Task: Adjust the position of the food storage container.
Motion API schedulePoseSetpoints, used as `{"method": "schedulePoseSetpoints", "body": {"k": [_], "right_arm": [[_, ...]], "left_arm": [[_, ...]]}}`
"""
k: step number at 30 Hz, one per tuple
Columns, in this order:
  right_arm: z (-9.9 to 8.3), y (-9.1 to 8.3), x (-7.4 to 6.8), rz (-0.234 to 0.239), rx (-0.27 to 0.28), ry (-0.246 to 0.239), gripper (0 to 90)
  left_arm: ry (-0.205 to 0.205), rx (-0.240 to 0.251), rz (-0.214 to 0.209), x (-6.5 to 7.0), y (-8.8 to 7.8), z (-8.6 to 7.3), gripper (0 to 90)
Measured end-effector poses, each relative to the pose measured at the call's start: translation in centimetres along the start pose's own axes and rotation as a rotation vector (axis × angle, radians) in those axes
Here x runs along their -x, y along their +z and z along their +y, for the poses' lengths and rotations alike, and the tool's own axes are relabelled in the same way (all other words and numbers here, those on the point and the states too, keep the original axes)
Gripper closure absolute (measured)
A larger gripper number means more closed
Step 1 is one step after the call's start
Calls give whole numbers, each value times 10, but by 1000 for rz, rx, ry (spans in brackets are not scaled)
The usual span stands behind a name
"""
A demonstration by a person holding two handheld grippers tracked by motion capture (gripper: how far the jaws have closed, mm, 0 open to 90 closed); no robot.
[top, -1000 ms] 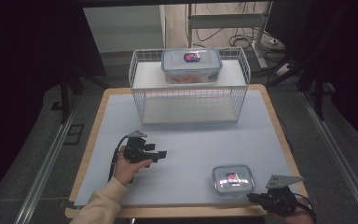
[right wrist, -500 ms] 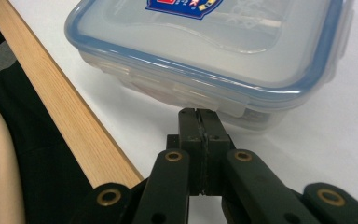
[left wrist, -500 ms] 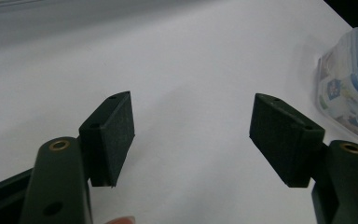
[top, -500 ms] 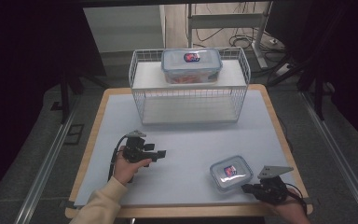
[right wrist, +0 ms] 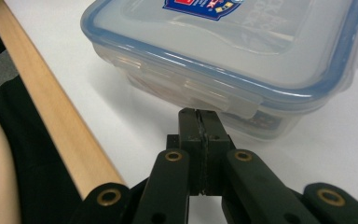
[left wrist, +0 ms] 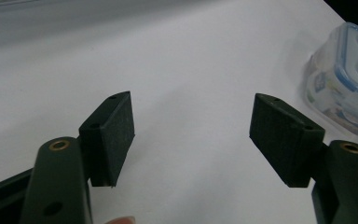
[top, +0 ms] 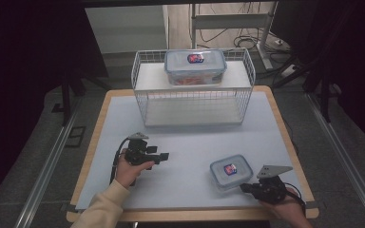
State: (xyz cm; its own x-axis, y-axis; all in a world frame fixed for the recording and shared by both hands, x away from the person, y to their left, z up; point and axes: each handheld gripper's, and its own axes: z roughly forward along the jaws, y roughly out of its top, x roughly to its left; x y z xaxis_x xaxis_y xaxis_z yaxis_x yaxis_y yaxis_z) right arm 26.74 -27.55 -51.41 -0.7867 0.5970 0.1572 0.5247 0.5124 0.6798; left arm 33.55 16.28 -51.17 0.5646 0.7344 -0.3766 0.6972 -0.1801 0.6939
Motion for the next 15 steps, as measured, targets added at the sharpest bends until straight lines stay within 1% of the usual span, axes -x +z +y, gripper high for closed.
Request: {"method": "schedulePoseSetpoints", "body": {"k": [4,6,8,11,12,14,15], "right_arm": [[13,13,0,2,-3,-12,895],[21,18,1,1,5,-19,895],[28,23,2,4,11,-9,895],[37,30,4,3,11,-11,895],[41,34,4,9,10,-6,895],[44,39,4,7,4,-10,895],[48,44,4,2,-2,-14,895]], "left_arm": [[-4,4,1,-2,-2,0,303],[-5,5,2,-3,-2,0,303],[-7,6,2,-3,-2,0,303],[-8,6,4,-4,-3,0,303],[-8,7,4,-4,-3,0,303],[-9,8,4,-5,-4,0,303],[-10,8,5,-6,-4,0,303]]}}
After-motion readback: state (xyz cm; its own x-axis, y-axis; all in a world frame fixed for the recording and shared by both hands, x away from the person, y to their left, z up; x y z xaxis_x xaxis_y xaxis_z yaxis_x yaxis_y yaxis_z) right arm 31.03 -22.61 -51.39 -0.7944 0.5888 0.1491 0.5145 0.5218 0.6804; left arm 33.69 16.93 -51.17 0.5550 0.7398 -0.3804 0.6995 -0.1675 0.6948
